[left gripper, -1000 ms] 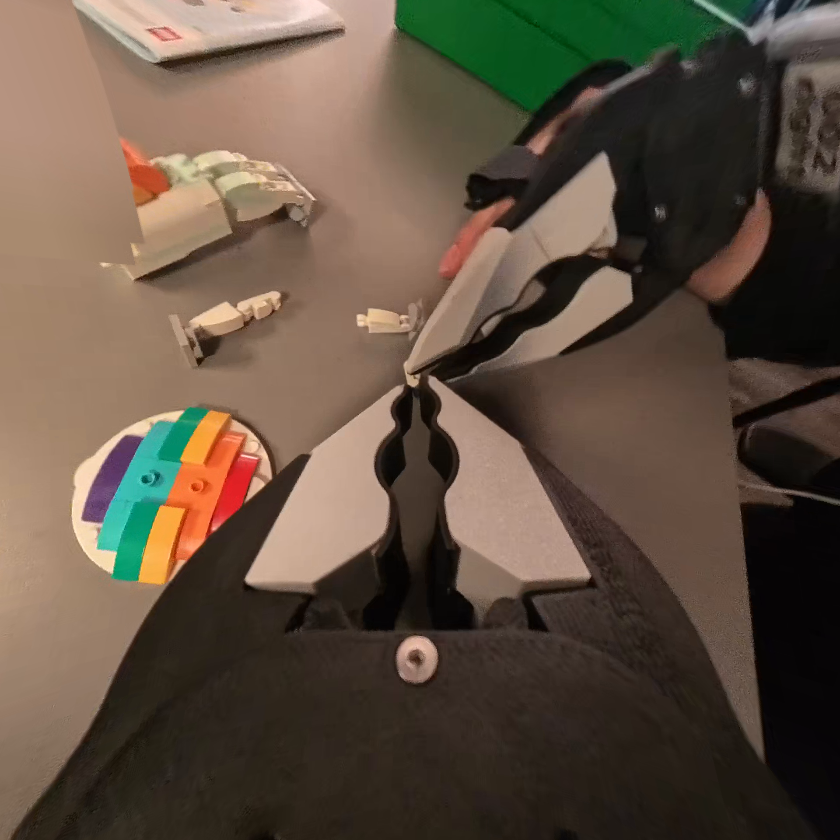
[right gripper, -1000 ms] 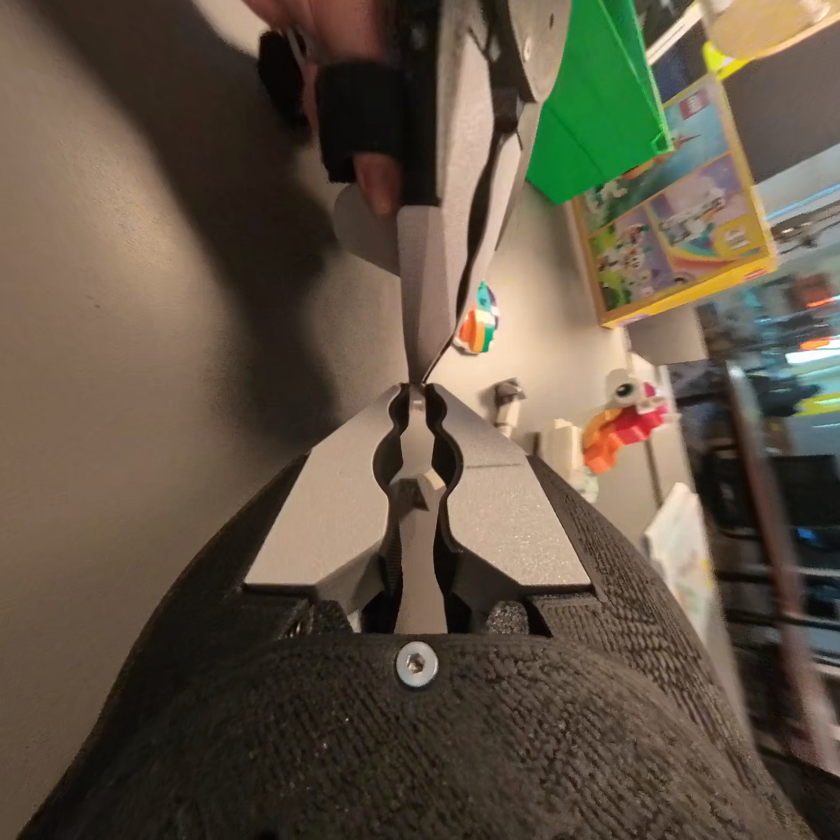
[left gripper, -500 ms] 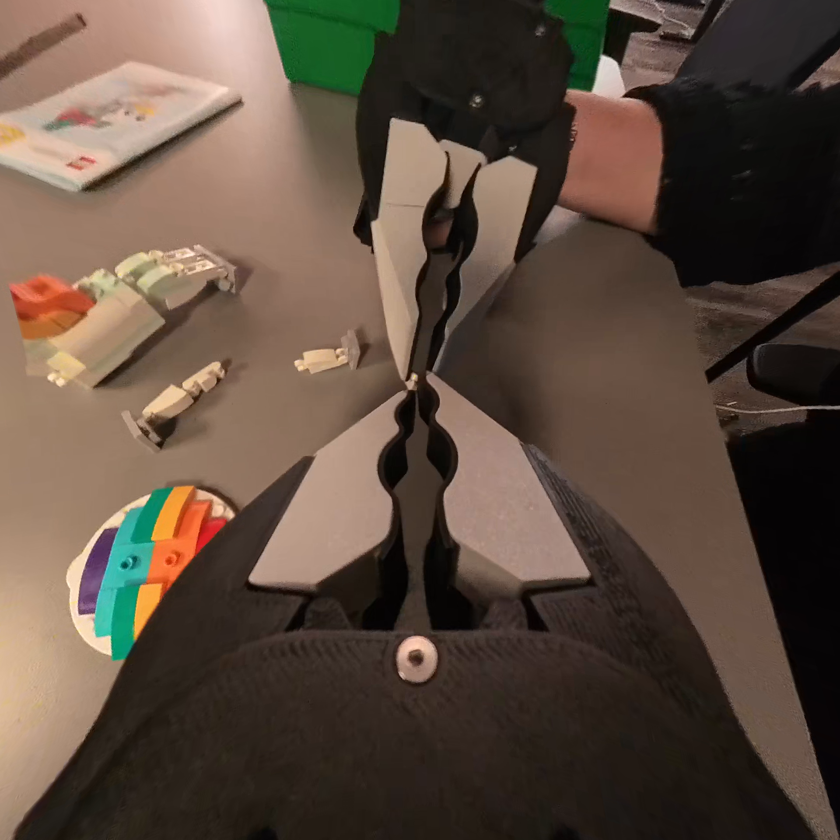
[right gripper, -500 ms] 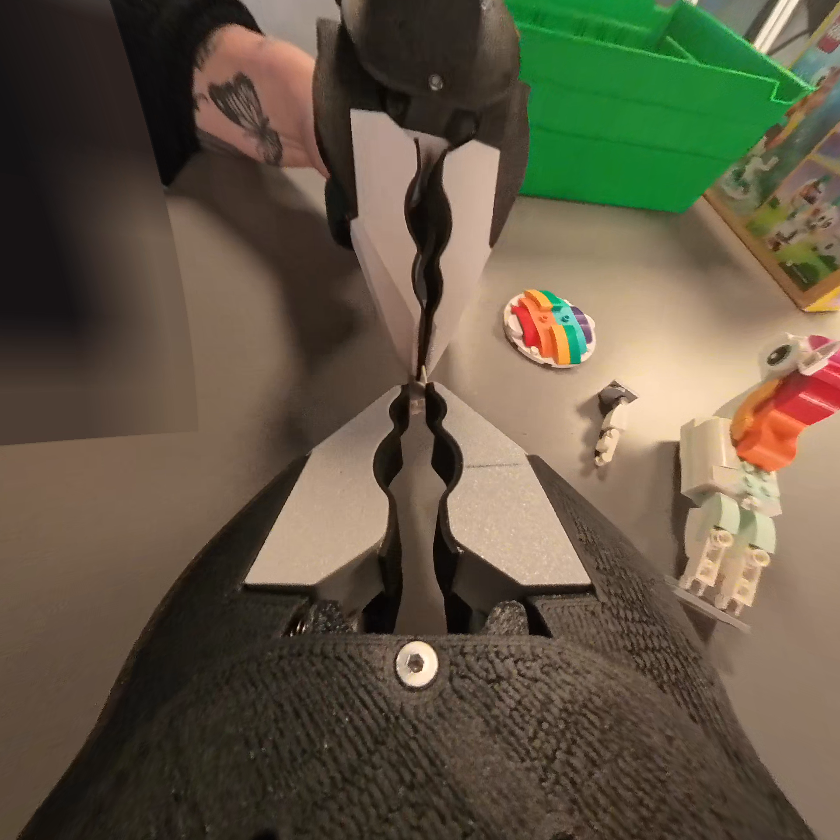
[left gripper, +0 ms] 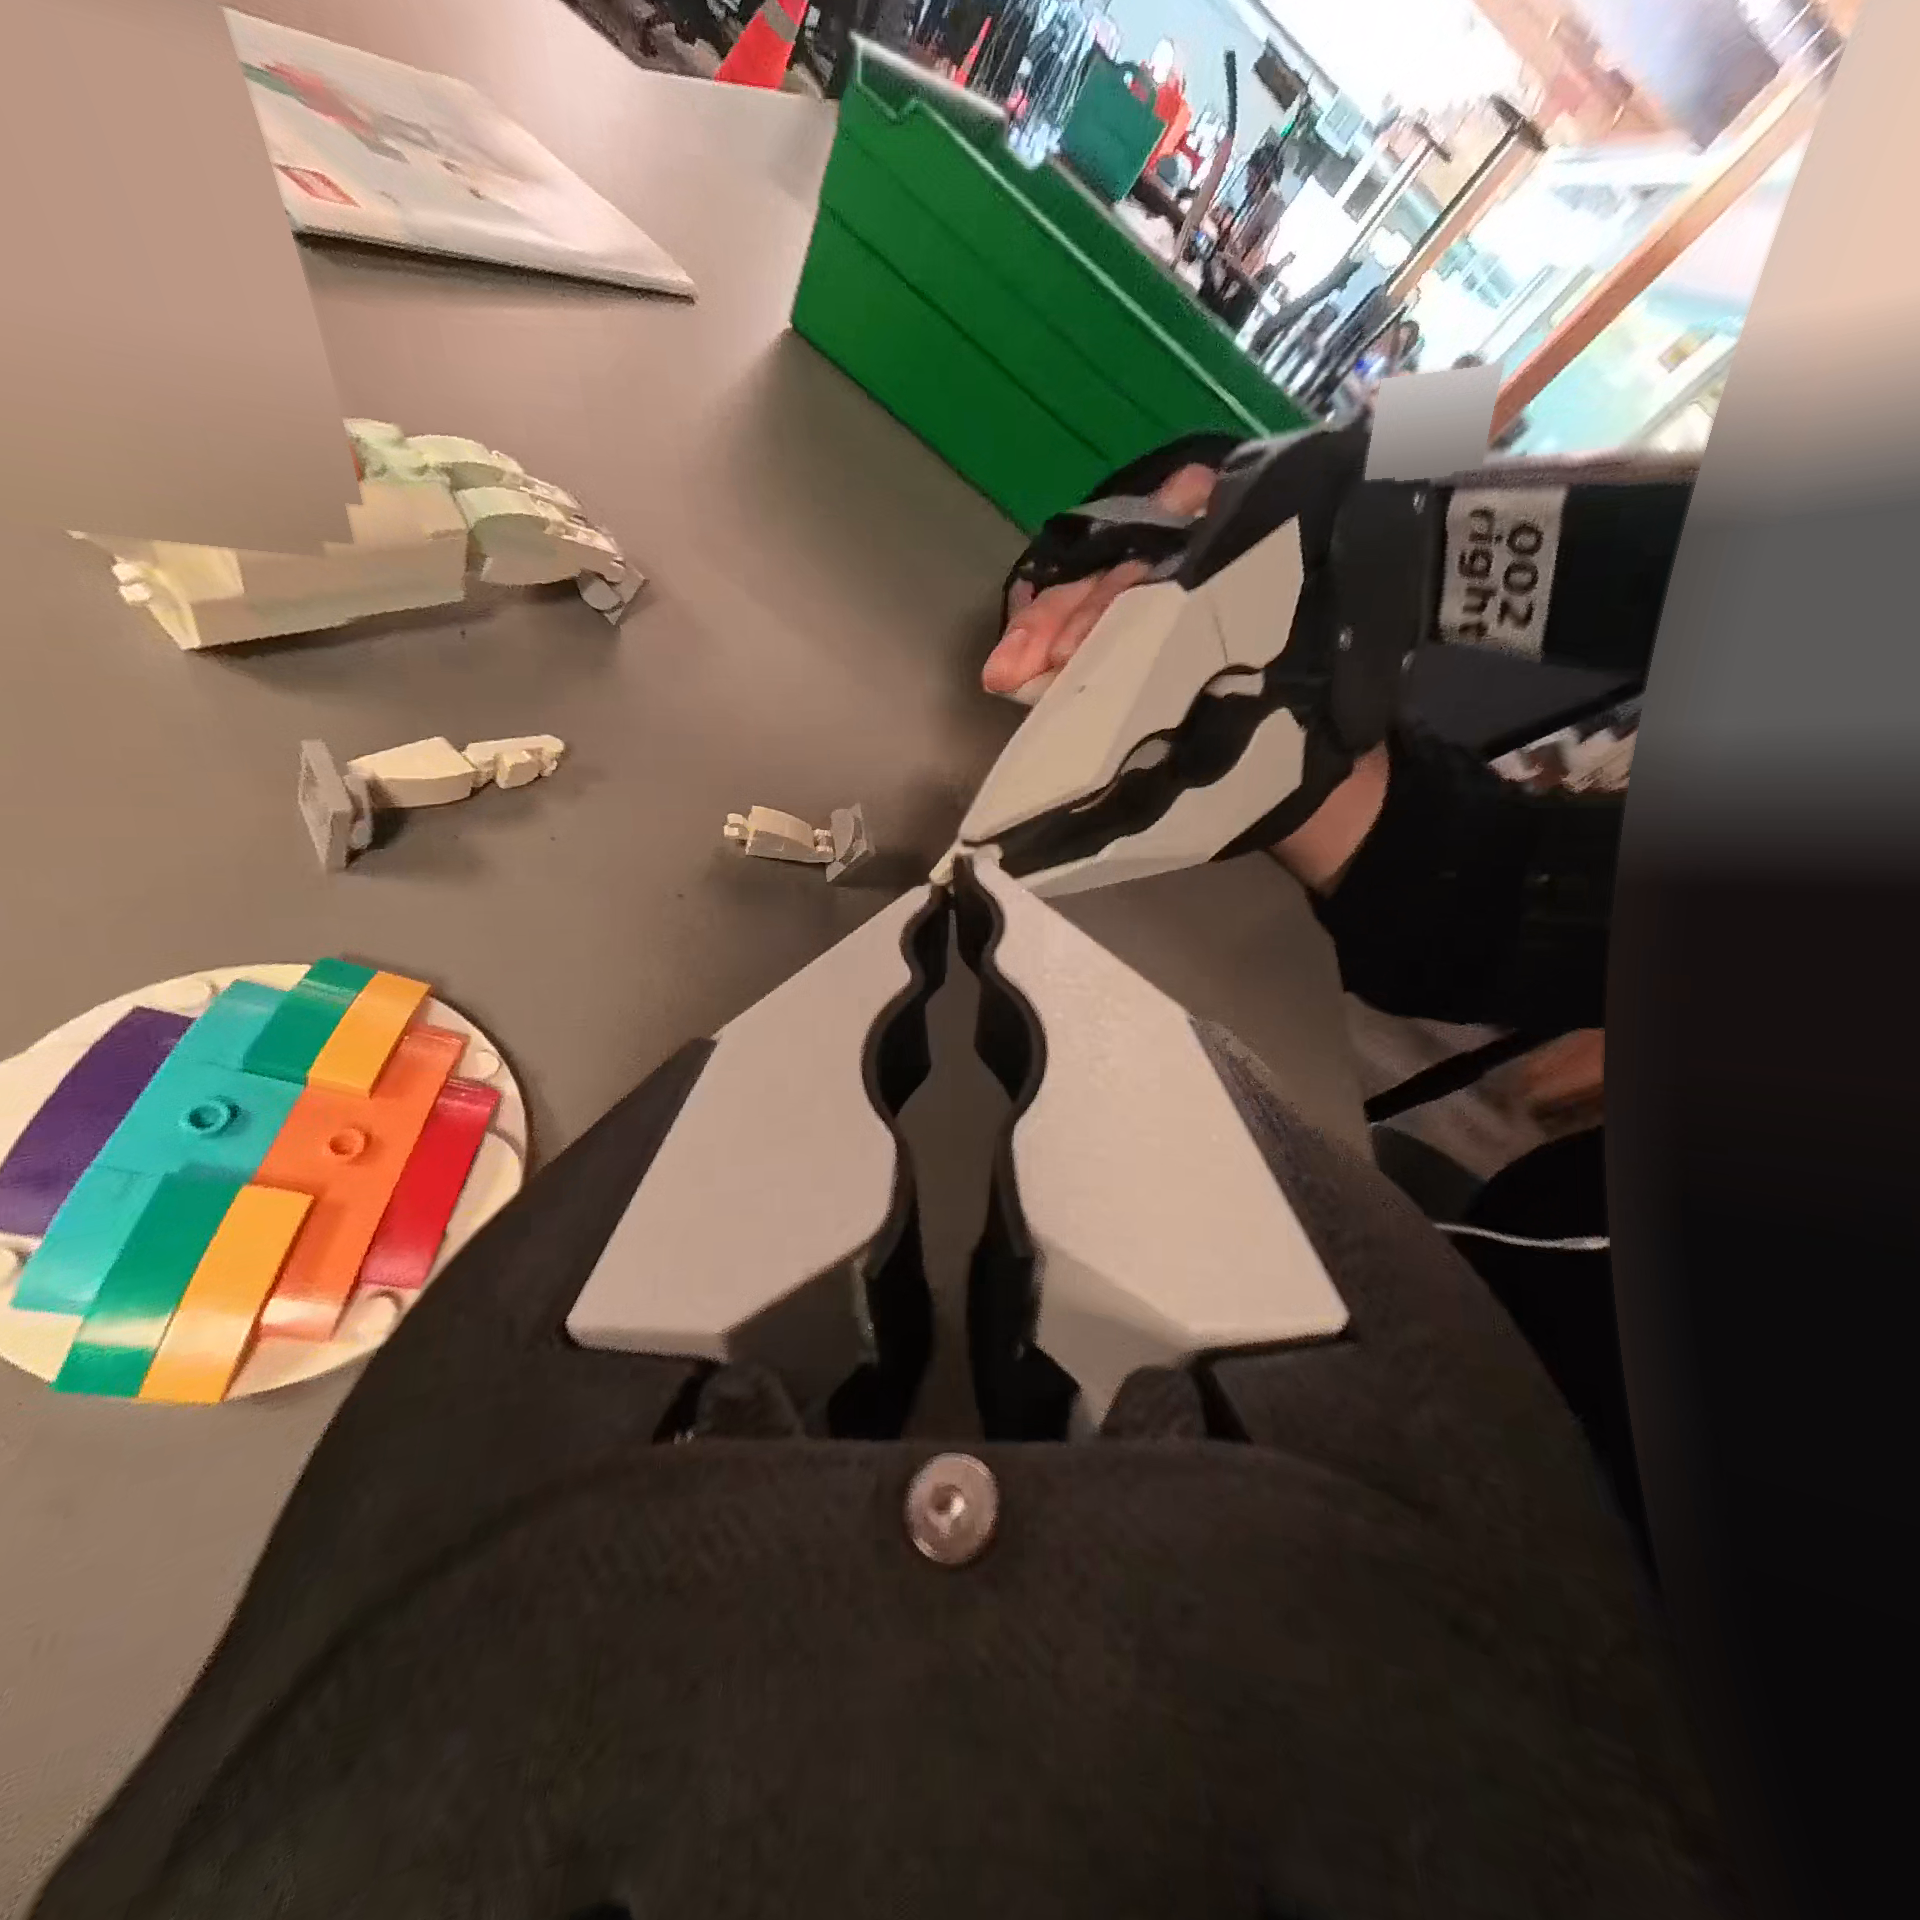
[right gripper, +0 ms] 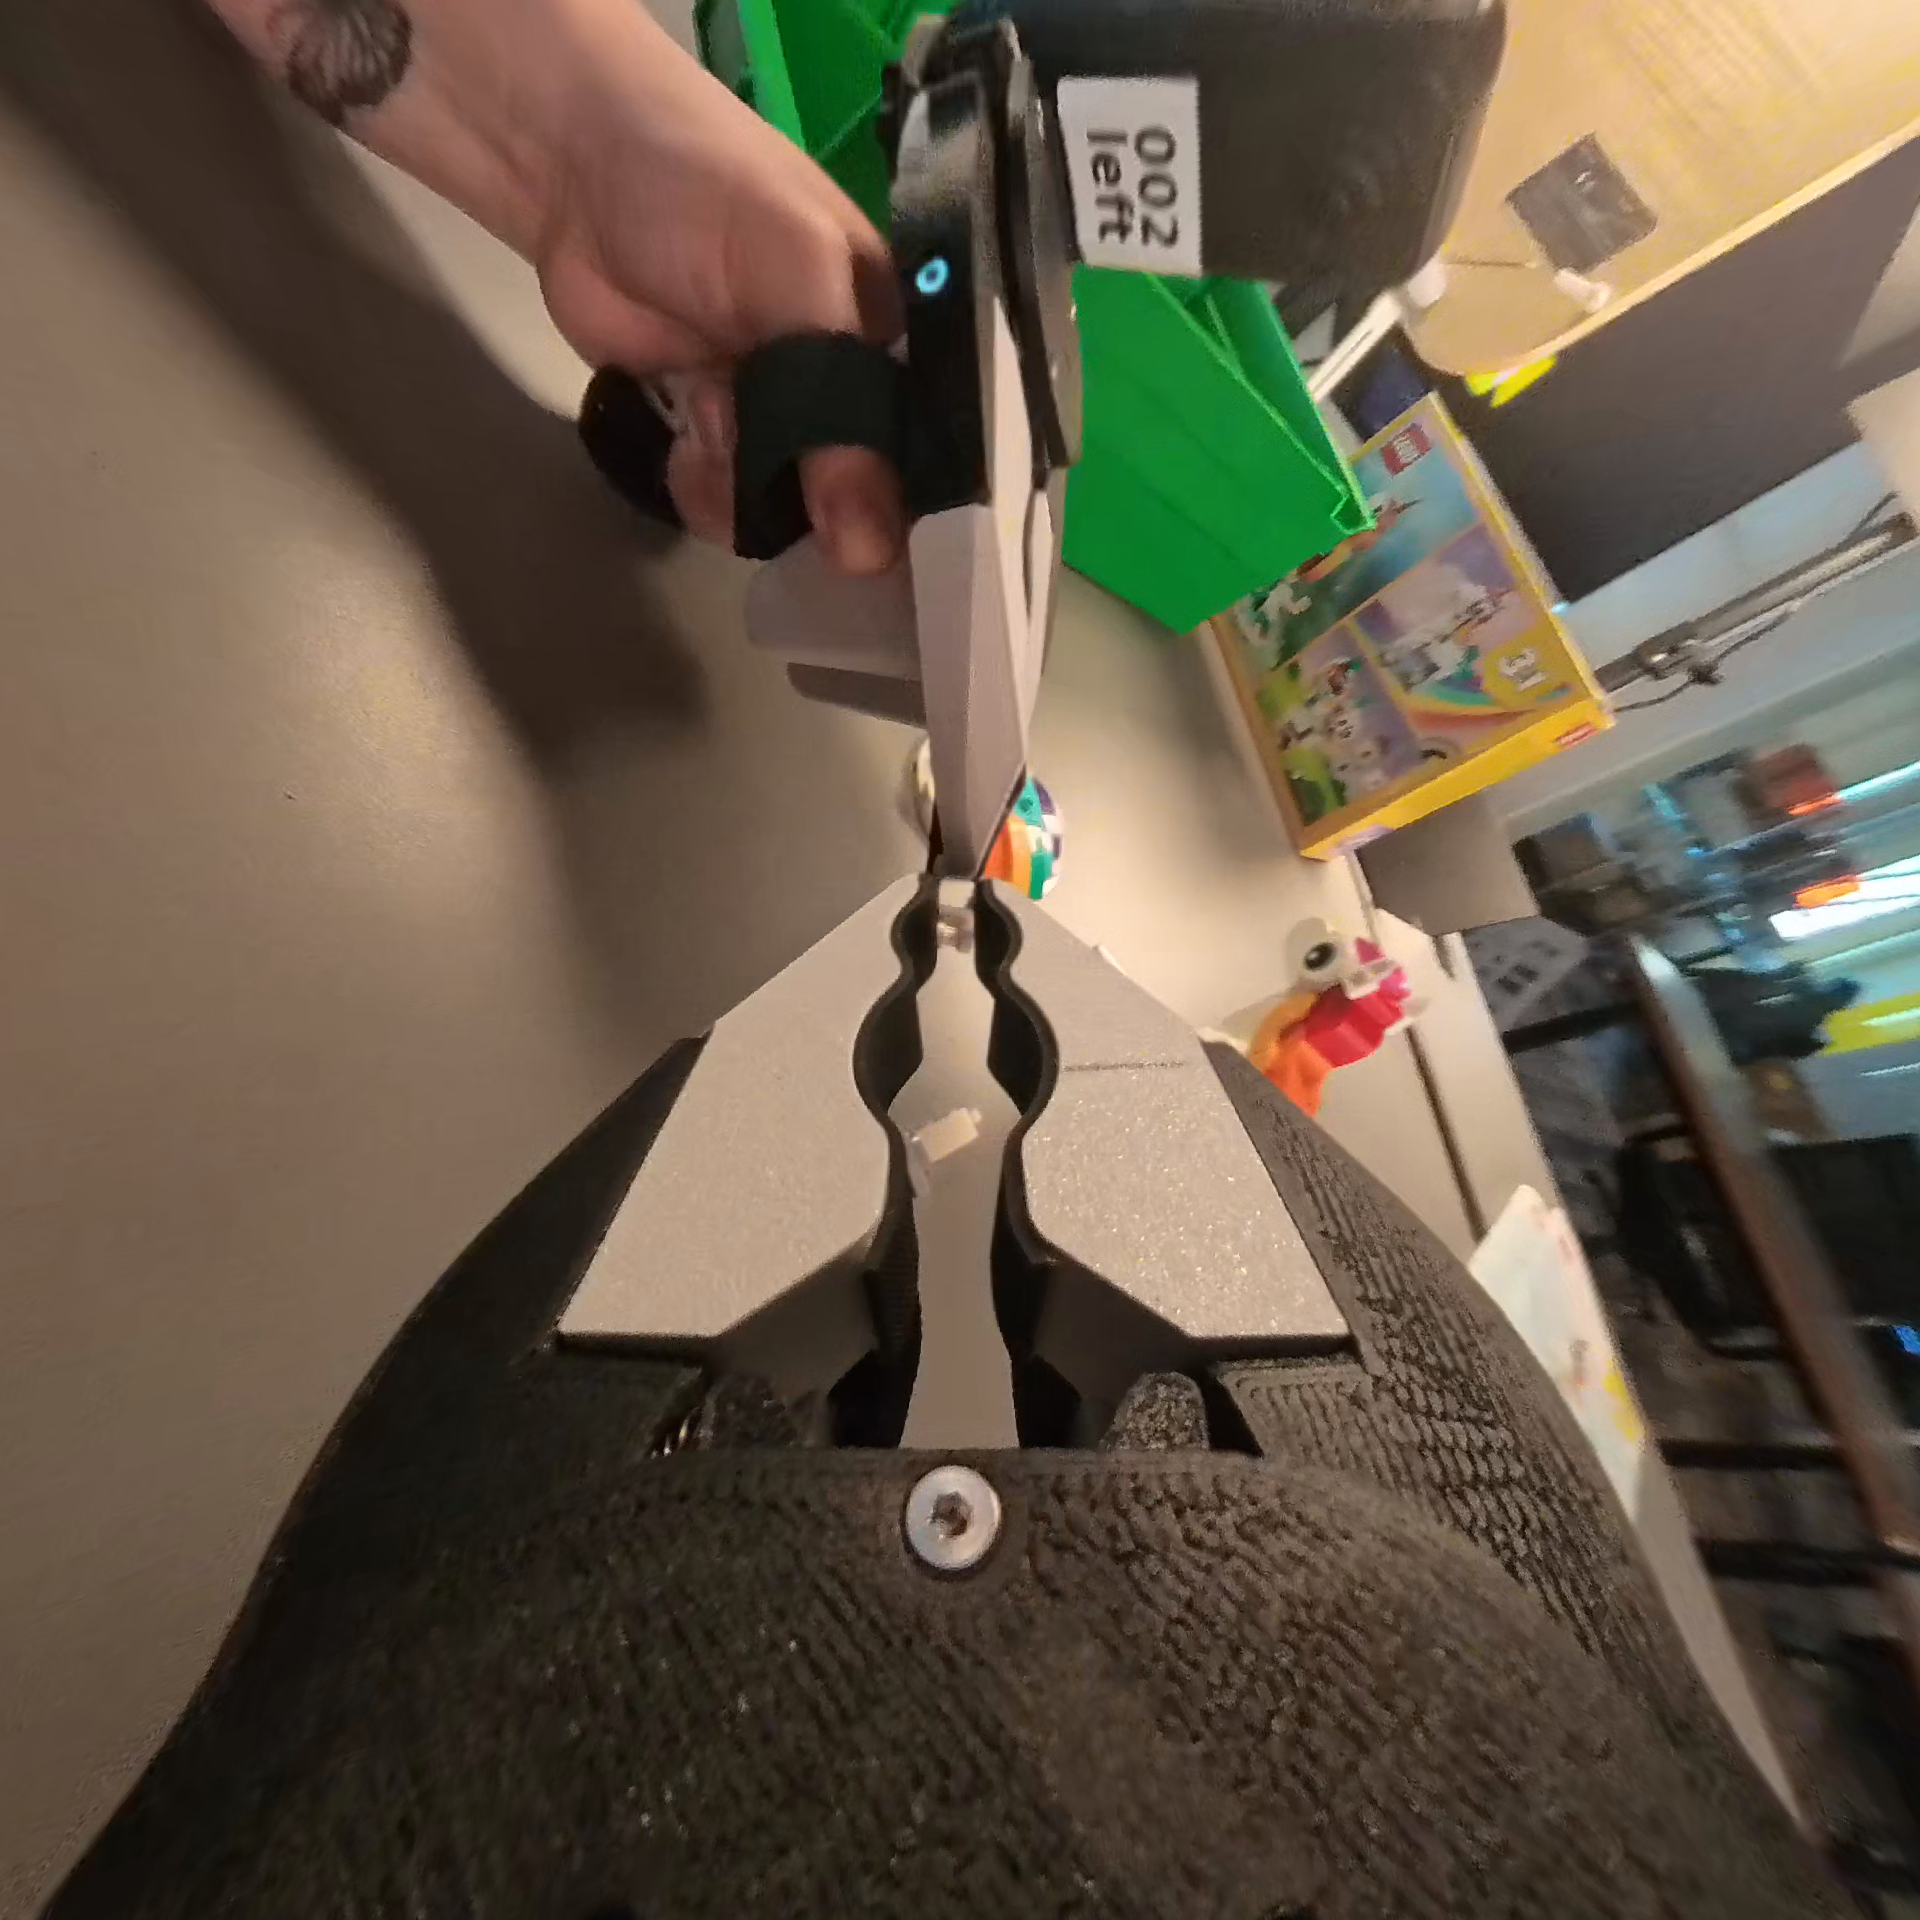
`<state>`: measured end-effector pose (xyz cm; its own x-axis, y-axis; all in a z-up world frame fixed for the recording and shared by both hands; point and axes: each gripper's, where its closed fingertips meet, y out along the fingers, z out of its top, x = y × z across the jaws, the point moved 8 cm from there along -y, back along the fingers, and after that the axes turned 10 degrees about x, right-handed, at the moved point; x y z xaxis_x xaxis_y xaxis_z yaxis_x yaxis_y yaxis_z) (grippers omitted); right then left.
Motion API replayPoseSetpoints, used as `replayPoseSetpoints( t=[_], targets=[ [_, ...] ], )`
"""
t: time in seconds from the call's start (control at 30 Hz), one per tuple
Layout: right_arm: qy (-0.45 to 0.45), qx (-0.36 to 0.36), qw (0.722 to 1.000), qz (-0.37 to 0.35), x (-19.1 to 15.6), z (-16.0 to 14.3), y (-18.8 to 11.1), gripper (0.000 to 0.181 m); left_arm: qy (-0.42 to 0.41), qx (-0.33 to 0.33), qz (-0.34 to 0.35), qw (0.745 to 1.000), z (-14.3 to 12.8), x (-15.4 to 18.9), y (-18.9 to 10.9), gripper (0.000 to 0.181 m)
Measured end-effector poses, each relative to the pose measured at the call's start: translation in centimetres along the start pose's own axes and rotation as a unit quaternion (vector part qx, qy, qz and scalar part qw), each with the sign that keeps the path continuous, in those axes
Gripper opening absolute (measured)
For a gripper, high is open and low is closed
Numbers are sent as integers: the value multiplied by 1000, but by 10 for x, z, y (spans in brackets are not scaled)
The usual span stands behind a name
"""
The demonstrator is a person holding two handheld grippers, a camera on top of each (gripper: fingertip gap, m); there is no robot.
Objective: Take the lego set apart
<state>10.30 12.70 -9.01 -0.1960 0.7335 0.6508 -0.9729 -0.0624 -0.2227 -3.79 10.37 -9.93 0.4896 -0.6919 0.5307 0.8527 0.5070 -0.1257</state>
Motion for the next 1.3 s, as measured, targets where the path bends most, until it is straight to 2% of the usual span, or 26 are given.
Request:
replayPoseSetpoints(
  t=[0.07, 0.1, 0.13, 0.23, 0.4, 0.5, 0.67, 0.87, 0.97, 1.1, 1.2, 1.23, 1.3],
  targets=[
    [-27, -2, 1000, -12, -2, 5, -1, 5, -27, 10, -8, 1000, 0, -2, -1, 0],
    [-46, 5, 999, -25, -2, 8, -2, 5, -38, 7, 9, 999, -1, -6, -2, 0],
    [-60, 21, 997, -49, 0, 13, -5, 0, -32, -20, 64, 997, -6, -17, -5, 0],
    [-80, 43, 990, -110, 14, 23, -18, 0, -52, 15, 45, 998, -1, -19, -12, 0],
    [24, -22, 999, -29, 8, -4, -4, 0, -42, 19, 33, 998, -1, -12, -1, 0],
    [34, -49, 998, -2, -1, -8, 7, 18, -23, 7, 38, 999, -3, -9, 2, 0],
    [69, -51, 996, 0, 0, -10, 9, 12, 27, -19, 49, 998, -5, -3, 6, 0],
    [144, -51, 987, 50, -1, -15, 9, 6, 140, -66, 64, 986, -11, 6, 10, 0],
    [228, -20, 969, 90, 1, -20, 4, 6, 218, -84, 59, 971, -15, 15, 13, 0],
    [349, 62, 925, 134, 12, -21, -8, 5, 210, -44, 5, 977, -9, 24, 12, 0],
    [422, 131, 883, 158, 19, -21, -16, 5, 254, -43, 30, 966, -6, 22, 4, 0],
    [427, 131, 881, 156, 21, -23, -17, 5, 245, -28, 19, 969, -4, 24, 2, 0],
    [403, 119, 896, 140, 21, -23, -15, 5, 197, 8, -3, 980, 3, 27, 1, 0]
  ],
)
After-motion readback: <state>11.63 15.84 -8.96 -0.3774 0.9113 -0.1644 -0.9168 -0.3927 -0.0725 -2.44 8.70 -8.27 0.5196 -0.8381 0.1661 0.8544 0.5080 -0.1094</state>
